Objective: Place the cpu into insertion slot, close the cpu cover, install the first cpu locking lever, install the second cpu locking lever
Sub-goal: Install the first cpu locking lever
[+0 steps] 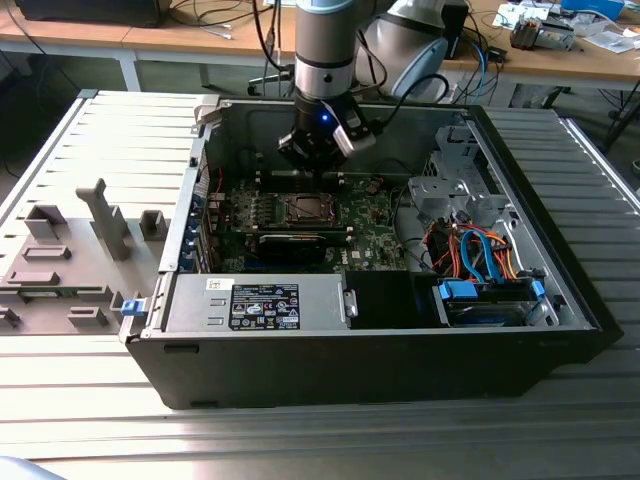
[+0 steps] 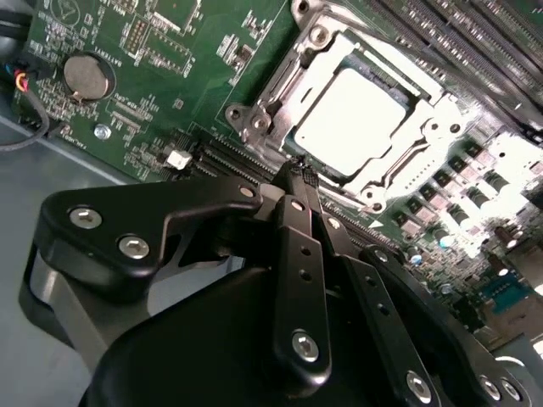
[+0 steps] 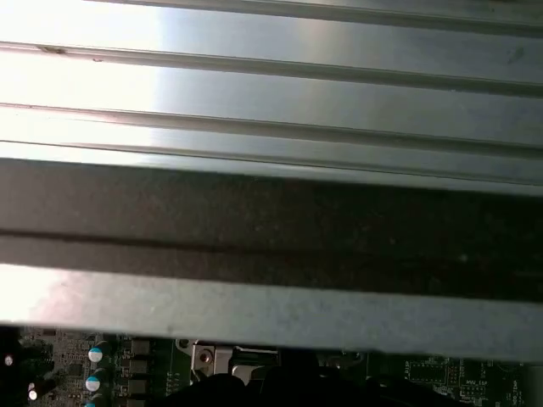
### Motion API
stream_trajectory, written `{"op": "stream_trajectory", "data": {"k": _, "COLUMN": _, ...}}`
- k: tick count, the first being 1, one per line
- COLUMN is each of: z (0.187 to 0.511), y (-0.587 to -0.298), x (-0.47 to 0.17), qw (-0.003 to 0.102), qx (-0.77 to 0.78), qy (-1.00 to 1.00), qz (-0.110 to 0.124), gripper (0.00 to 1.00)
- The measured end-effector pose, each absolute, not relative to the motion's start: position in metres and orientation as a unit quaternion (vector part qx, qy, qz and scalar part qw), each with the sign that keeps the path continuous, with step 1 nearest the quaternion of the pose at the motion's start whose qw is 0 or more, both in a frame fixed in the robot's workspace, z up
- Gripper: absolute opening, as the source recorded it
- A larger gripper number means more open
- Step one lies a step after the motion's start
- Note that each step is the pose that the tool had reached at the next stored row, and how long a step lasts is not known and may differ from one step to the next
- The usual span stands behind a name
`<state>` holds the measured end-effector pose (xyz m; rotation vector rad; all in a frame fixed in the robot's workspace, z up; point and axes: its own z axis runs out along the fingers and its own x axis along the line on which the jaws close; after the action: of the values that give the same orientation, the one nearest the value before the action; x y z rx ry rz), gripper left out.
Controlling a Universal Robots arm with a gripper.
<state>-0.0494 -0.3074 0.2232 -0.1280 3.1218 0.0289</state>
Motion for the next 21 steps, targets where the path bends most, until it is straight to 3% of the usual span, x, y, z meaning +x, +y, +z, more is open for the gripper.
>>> {"op": "stream_trajectory", "data": {"k": 21, "z": 0.223, "y": -0.325, "x": -0.049, "qw": 0.008, "qx": -0.041, "qy": 0.999, "qz": 0.009, "gripper": 0.11}}
